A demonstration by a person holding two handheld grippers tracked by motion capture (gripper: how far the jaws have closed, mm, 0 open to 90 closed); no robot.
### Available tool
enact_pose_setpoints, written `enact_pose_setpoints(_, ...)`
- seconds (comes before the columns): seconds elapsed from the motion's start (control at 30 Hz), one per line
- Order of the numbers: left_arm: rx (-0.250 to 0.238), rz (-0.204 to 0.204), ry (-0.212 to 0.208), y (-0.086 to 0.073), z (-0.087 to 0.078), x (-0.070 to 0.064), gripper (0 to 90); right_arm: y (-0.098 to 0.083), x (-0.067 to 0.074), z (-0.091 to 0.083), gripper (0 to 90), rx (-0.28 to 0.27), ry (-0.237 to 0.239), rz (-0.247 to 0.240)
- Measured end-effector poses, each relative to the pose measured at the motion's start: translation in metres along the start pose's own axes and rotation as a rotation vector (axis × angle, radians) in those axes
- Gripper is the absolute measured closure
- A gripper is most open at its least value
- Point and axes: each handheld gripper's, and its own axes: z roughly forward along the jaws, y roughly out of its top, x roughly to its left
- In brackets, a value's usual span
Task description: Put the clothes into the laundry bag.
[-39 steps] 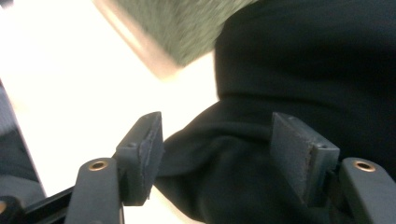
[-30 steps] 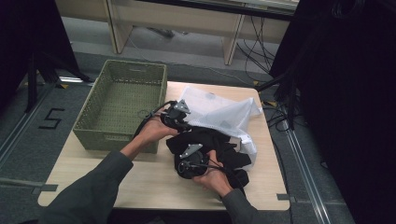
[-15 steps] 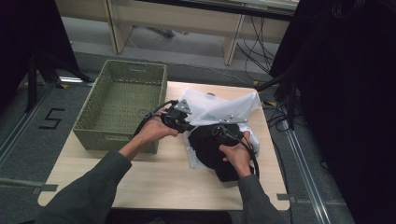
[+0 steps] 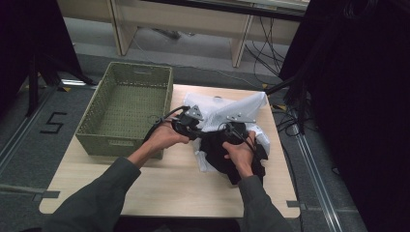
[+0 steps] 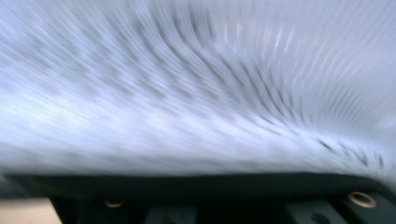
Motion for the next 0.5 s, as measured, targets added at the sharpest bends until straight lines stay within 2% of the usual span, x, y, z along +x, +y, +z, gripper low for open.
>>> enact_pose_setpoints(0.03, -0.009, -0.021, 0.004, -0.002, -0.001, 0.001, 87.5, -0.005, -0.004, 0.006, 80.8, 0.008, 0.01, 0.004)
enact_pose_setpoints(0.07, -0.013, -0.025, 0.007, -0.004, -0.001, 0.002, 87.6, -0.011, -0.007, 0.01, 78.1, 0.041, -0.001, 0.024)
enact_pose_setpoints(0.1, 0.005, -0.015, 0.007, -0.005, -0.001, 0.004, 87.5, -0.013, -0.009, 0.012, 73.2, 0.061, 0.019, 0.018)
enact_pose_setpoints(0.13, -0.006, -0.022, 0.009, -0.007, 0.0, 0.004, 87.5, -0.012, -0.01, 0.011, 67.5, 0.072, 0.06, 0.004)
enact_pose_setpoints(0.17, -0.019, -0.04, 0.007, -0.009, 0.002, 0.004, 87.5, -0.007, -0.006, 0.004, 63.6, 0.058, 0.093, 0.032)
enact_pose_setpoints(0.2, -0.015, -0.042, 0.008, -0.011, 0.004, 0.005, 87.3, -0.003, -0.002, -0.005, 59.2, 0.044, 0.094, -0.016)
enact_pose_setpoints(0.23, -0.011, -0.046, 0.005, -0.012, 0.004, 0.006, 87.2, 0.001, 0.001, -0.018, 53.6, 0.056, 0.102, -0.08)
enact_pose_setpoints(0.27, -0.029, -0.058, 0.005, -0.014, 0.006, 0.006, 87.2, 0.002, 0.001, -0.026, 52.0, 0.068, 0.122, -0.106)
enact_pose_setpoints(0.3, -0.001, -0.039, 0.004, -0.016, 0.006, 0.008, 87.2, 0.002, 0.0, -0.037, 49.6, 0.08, 0.139, -0.121)
enact_pose_setpoints(0.33, -0.022, -0.065, 0.011, -0.017, 0.007, 0.007, 87.2, -0.001, 0.0, -0.052, 46.6, 0.094, 0.151, -0.106)
enact_pose_setpoints(0.4, 0.016, -0.032, 0.011, -0.018, 0.005, 0.01, 87.2, -0.007, -0.007, -0.073, 44.4, 0.094, 0.168, -0.106)
enact_pose_setpoints(0.43, 0.002, -0.042, 0.014, -0.018, 0.005, 0.009, 87.2, -0.01, -0.01, -0.08, 43.5, 0.099, 0.152, -0.117)
enact_pose_setpoints(0.47, -0.008, -0.056, 0.019, -0.018, 0.005, 0.008, 87.2, -0.016, -0.017, -0.085, 42.5, 0.093, 0.137, -0.167)
enact_pose_setpoints(0.5, -0.007, -0.055, 0.021, -0.018, 0.004, 0.008, 87.2, -0.022, -0.019, -0.094, 41.2, 0.147, 0.103, -0.135)
